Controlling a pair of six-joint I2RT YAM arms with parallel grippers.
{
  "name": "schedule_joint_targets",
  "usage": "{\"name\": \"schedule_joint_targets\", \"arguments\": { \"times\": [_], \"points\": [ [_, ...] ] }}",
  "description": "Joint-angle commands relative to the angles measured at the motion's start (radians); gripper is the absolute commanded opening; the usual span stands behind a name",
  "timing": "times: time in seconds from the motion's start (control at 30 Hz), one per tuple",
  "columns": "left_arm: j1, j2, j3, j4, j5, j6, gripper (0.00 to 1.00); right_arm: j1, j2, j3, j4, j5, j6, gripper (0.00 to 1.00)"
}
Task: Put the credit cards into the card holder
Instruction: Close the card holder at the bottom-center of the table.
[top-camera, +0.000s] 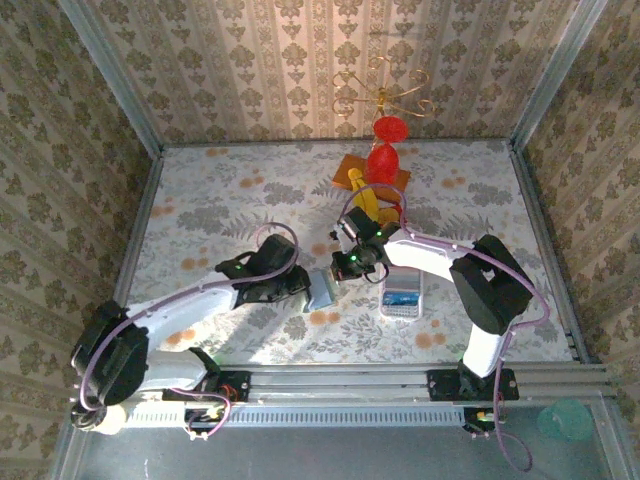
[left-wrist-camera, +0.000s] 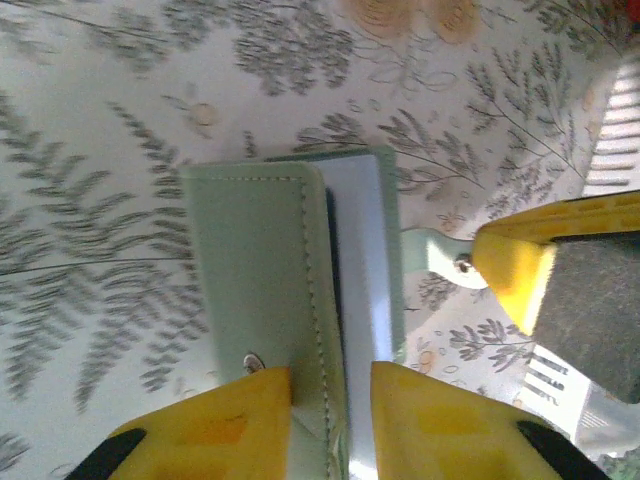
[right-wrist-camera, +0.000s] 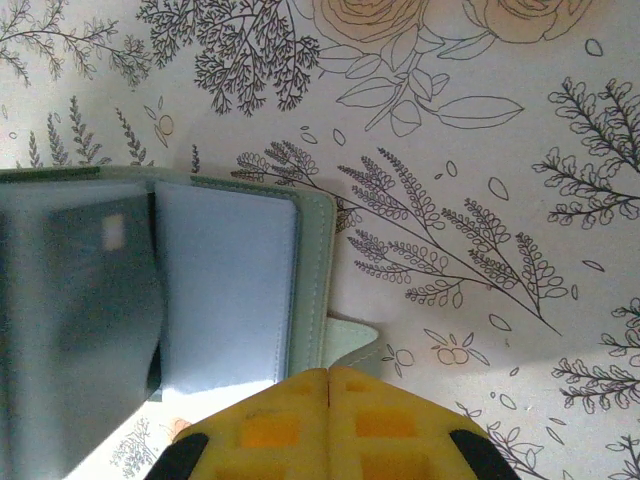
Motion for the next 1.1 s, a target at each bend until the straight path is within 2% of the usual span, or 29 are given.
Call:
{"name": "schedule_joint_targets", "arguments": {
  "times": [0.0, 0.3, 0.47, 0.53, 0.7, 0.77, 0.93, 1.07],
  "points": [
    [-0.025, 0.071, 0.027, 0.089, 0.040, -0.028, 0.29, -0.009, -0.038, -0.027, 0.006, -0.022, 0.021, 0.00],
    [-0.037, 0.215, -0.029, 0.333, 0.048, -0.109, 0.31, -0.035, -0.074, -0.065, 0.026, -0.028, 0.043, 0.00],
    [-0.035, 0.261, -0.041, 0.379, 0.067, -0.144, 0.28, -0.036, -0.070, -0.070, 0.044, -0.047, 0.050, 0.00],
    [-0.041, 0.226, -0.052, 0.374, 0.062, -0.147, 0.27, -0.036, -0.071, -0.074, 0.052, -0.054, 0.053, 0.00],
    [-0.045, 0.058, -0.062, 0.142, -0.036, -0.105, 0.26, -0.038, -0.071, -0.076, 0.060, -0.056, 0.056, 0.00],
    [-0.041, -0.001, -0.097, 0.109, -0.056, -0.108, 0.24, -0.038, -0.069, -0.074, 0.061, -0.056, 0.056, 0.00],
    [-0.036, -0.066, -0.202, 0.174, -0.043, -0.160, 0.16, -0.040, -0.061, -0.075, 0.066, -0.061, 0.058, 0.00],
    [-0.034, -0.071, -0.188, 0.154, -0.055, -0.160, 0.10, -0.045, -0.062, -0.078, 0.070, -0.065, 0.061, 0.00]
  ]
}}
